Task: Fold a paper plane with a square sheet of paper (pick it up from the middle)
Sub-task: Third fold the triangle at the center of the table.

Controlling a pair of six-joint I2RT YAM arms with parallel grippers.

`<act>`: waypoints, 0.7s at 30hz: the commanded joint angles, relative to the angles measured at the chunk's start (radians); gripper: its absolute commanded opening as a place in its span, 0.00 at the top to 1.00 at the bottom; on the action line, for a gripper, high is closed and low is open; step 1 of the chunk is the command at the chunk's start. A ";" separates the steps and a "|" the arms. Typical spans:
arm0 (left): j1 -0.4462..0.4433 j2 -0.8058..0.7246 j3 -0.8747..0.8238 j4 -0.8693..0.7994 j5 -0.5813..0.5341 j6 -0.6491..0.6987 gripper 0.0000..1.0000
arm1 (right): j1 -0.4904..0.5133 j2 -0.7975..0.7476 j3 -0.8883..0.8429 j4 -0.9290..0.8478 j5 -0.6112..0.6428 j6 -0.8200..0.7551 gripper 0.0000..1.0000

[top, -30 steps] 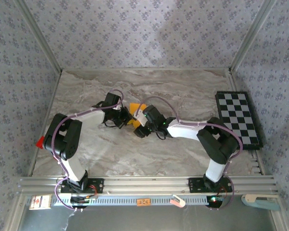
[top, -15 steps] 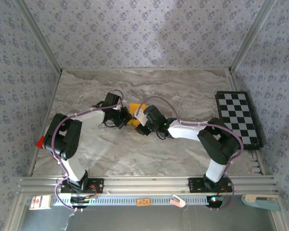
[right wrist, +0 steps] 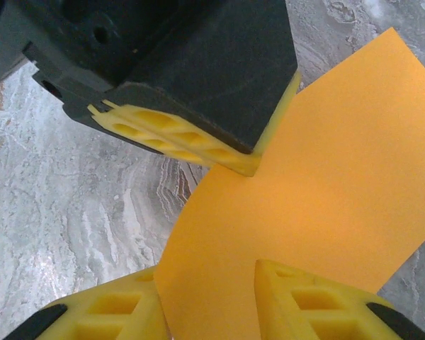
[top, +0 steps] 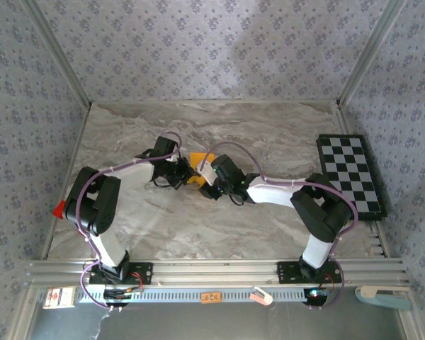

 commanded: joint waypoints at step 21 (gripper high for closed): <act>0.028 -0.020 0.031 -0.070 -0.035 0.034 0.86 | -0.005 0.002 0.044 -0.061 -0.084 -0.011 0.92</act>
